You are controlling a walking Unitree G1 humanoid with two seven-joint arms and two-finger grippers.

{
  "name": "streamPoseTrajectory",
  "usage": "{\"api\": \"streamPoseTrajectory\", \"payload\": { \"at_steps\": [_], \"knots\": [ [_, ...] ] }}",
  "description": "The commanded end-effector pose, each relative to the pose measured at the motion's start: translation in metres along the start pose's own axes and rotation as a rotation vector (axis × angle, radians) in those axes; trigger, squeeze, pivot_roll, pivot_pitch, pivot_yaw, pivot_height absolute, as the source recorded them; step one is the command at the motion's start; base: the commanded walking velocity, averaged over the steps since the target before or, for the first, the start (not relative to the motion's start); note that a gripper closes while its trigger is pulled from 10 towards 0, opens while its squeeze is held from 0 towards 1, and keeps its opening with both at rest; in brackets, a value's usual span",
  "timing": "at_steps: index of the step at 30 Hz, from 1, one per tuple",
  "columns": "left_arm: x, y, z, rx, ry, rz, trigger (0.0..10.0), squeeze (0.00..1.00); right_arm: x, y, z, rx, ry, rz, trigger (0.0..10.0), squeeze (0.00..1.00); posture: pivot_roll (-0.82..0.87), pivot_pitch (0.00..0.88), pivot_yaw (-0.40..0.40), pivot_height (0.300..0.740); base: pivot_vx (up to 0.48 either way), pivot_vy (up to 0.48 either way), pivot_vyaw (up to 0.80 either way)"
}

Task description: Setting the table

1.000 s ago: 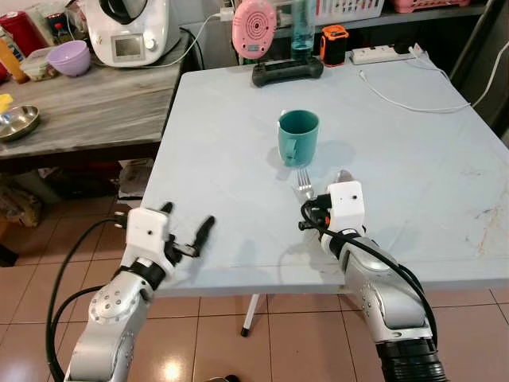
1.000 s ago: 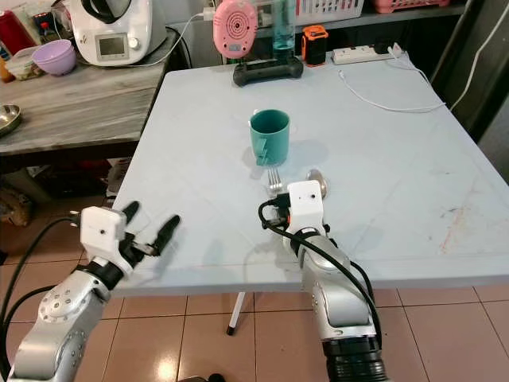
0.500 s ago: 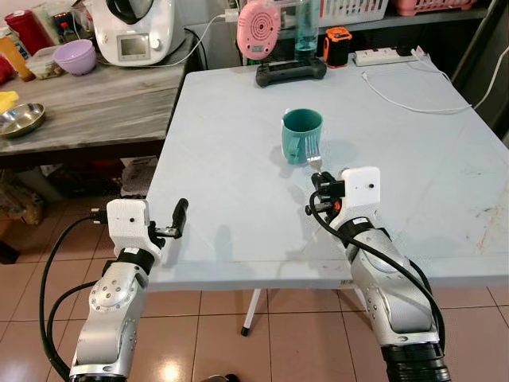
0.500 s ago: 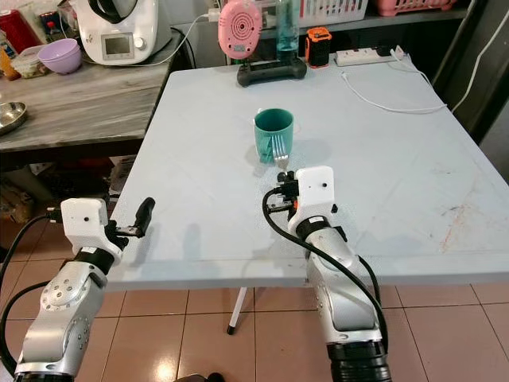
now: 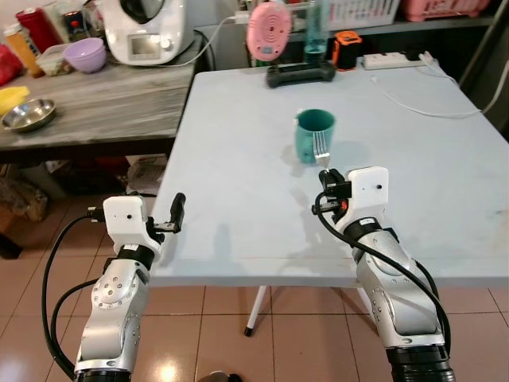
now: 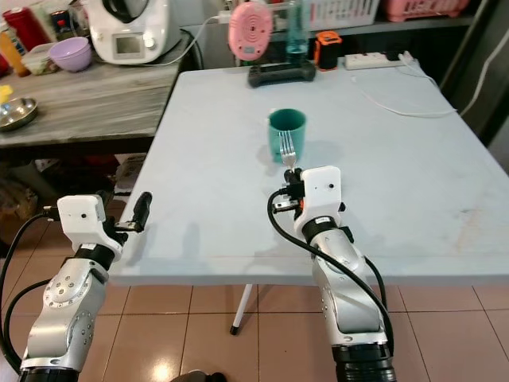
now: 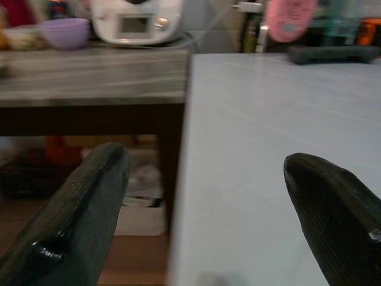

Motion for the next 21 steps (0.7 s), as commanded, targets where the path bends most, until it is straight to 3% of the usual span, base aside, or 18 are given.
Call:
{"api": "streamPoseTrajectory", "payload": {
  "at_steps": [1,21],
  "knots": [
    [0.0043,-0.0006,0.0012,-0.004,-0.001,0.014,10.0,0.00,0.0031,0.0001,0.0032,-0.016,0.008,0.005,10.0,0.00,-0.12,0.062,0.107,0.740,0.000,0.480,0.00],
    [0.0083,-0.0018,0.0030,-0.012,-0.007,0.035,10.0,0.00,0.0050,-0.0021,0.0070,-0.038,0.012,0.005,10.0,0.00,-0.11,0.066,0.112,0.740,0.000,0.480,0.00]
  ]
}}
Point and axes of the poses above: a point about 5 cm out from each wrist's last joint towards the gripper, its own y axis pointing back from the gripper into the wrist, its own z axis along the axis of the wrist's last joint, x = y × z, the point moved 6 cm from there along -y, pointing out of the wrist towards the gripper, and after that the axes turned 3 degrees about -y, right-handed, at the moved point
